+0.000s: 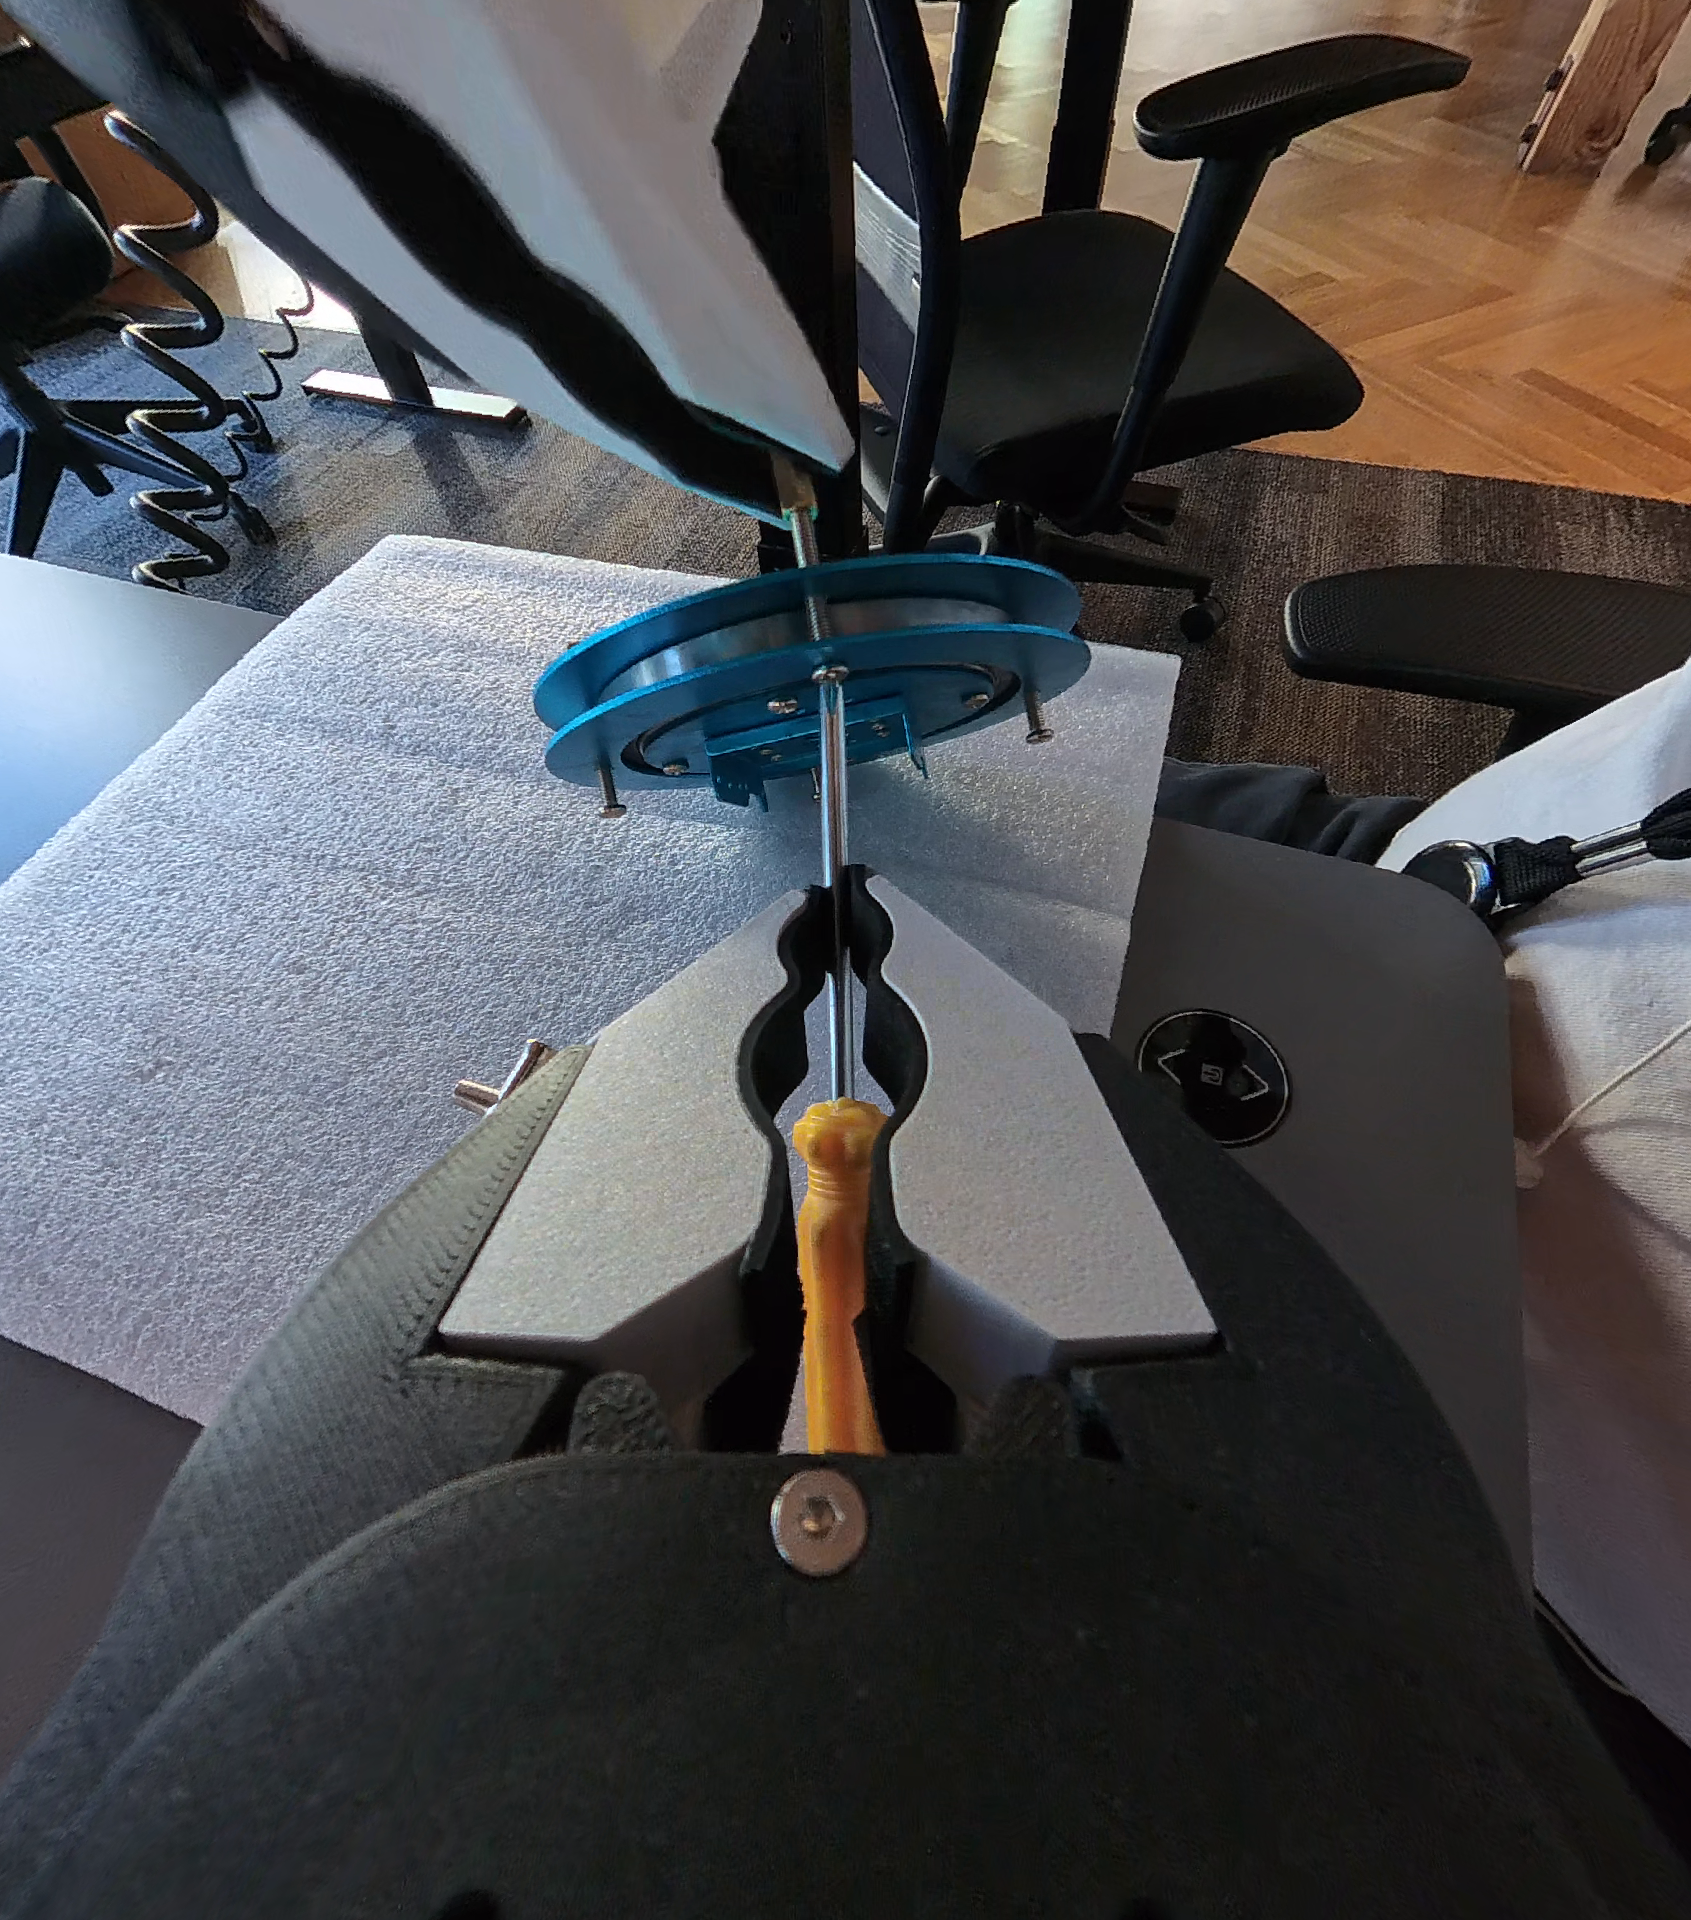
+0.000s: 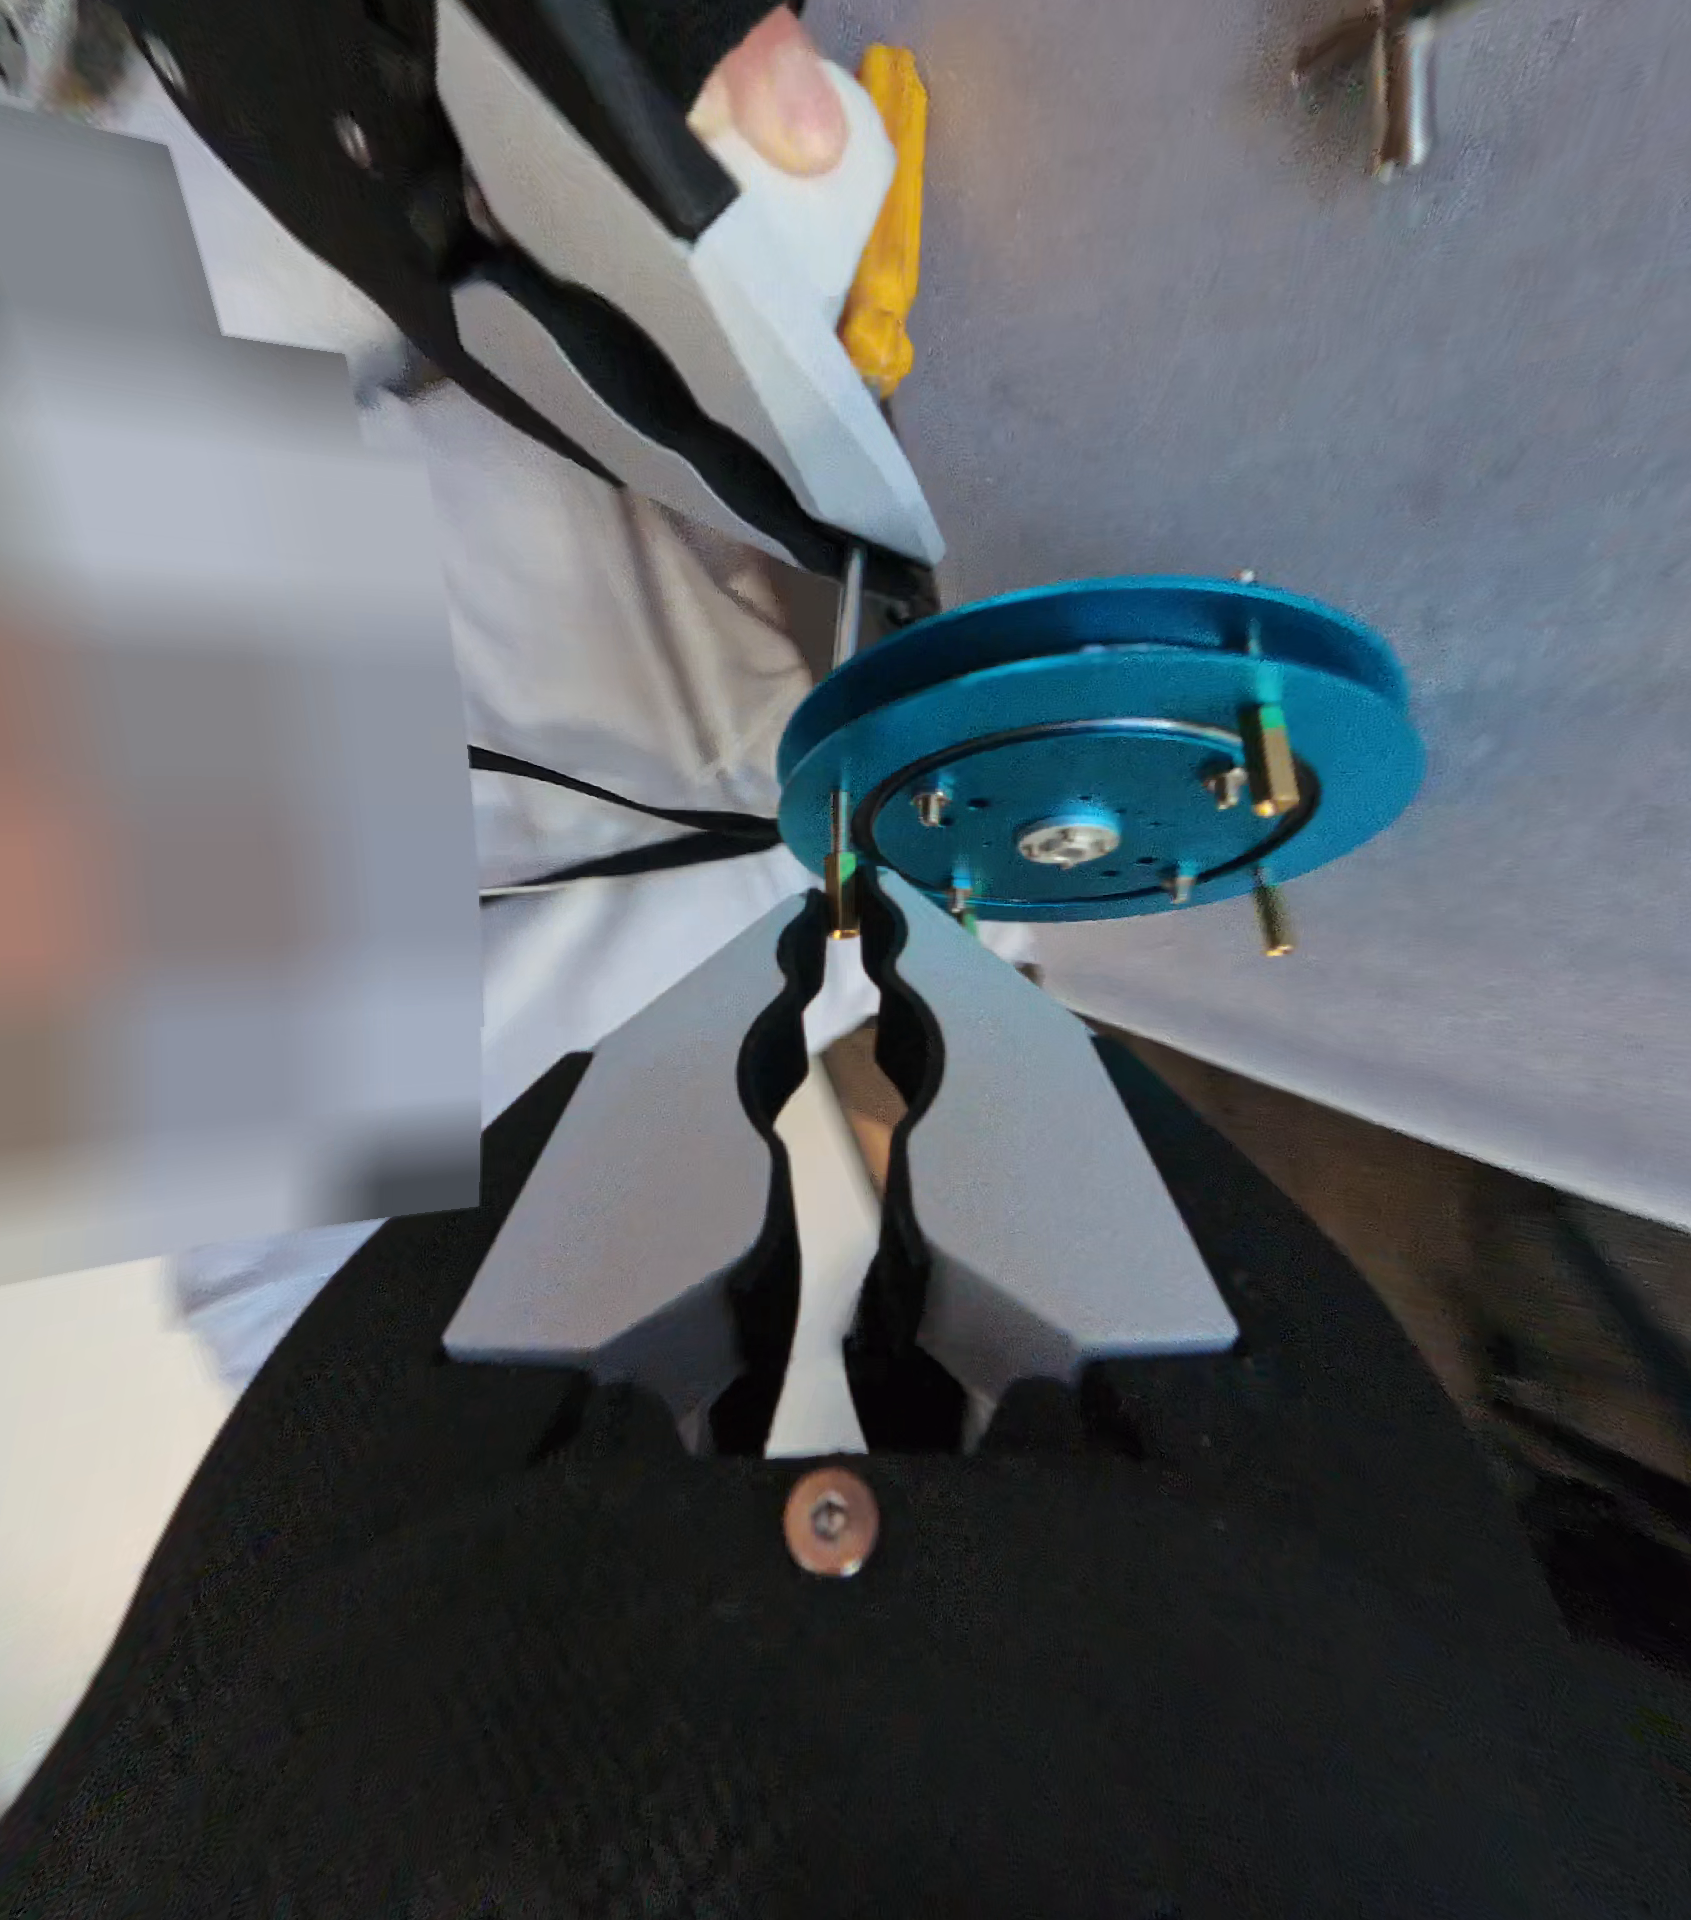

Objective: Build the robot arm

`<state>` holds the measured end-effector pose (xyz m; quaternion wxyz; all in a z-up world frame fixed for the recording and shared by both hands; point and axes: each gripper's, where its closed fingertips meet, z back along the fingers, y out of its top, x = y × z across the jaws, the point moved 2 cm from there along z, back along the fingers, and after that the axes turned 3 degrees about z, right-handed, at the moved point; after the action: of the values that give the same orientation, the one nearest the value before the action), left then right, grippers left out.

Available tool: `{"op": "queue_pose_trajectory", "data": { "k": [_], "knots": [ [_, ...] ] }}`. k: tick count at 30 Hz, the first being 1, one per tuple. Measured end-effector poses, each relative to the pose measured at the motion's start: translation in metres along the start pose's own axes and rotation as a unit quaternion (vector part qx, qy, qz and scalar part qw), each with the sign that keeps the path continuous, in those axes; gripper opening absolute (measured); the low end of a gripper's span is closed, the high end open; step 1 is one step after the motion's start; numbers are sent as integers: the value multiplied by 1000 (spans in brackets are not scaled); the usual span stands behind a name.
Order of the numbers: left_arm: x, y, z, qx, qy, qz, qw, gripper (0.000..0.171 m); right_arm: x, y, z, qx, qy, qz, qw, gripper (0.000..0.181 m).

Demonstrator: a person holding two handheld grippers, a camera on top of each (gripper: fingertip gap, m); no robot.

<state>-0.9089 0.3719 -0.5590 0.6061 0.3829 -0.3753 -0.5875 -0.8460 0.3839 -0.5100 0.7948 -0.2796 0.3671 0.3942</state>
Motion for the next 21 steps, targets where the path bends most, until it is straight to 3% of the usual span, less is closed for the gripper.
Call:
{"op": "queue_pose_trajectory", "data": {
  "k": [3, 6, 11, 13, 16, 17, 19, 21],
  "knots": [
    [0, 0, 0, 1, -1, 0, 1000, 2, 1, -2, -2, 19, 93, -67, 993, 6],
    [0, 0, 0, 1, -1, 2, 1000, 2, 2, -2, -1, 37, 116, -59, 991, 6],
    [1, 0, -1, 1, -2, 1, 1000, 2, 1, -5, -2, 63, 84, 17, 994, 15],
    [1, 0, -1, 1, -2, 1, 1000, 2, 9, -9, -1, 79, 42, 40, 995, 26],
    [1, 0, -1, 1, -3, 2, 1000, 2, 14, -14, 5, 149, -36, 108, 982, 28],
    [1, 0, -1, 1, -4, 3, 1000, 2, 20, -15, 9, 183, -95, 127, 970, 31],
    [0, 0, -1, 1, -3, 6, 1000, 2, 22, -20, 12, 264, -215, 185, 922, 43],
    [0, 0, 0, 1, -3, 9, 1000, 2, 4, -23, 8, 364, -289, 241, 852, 82]
  ]
}}
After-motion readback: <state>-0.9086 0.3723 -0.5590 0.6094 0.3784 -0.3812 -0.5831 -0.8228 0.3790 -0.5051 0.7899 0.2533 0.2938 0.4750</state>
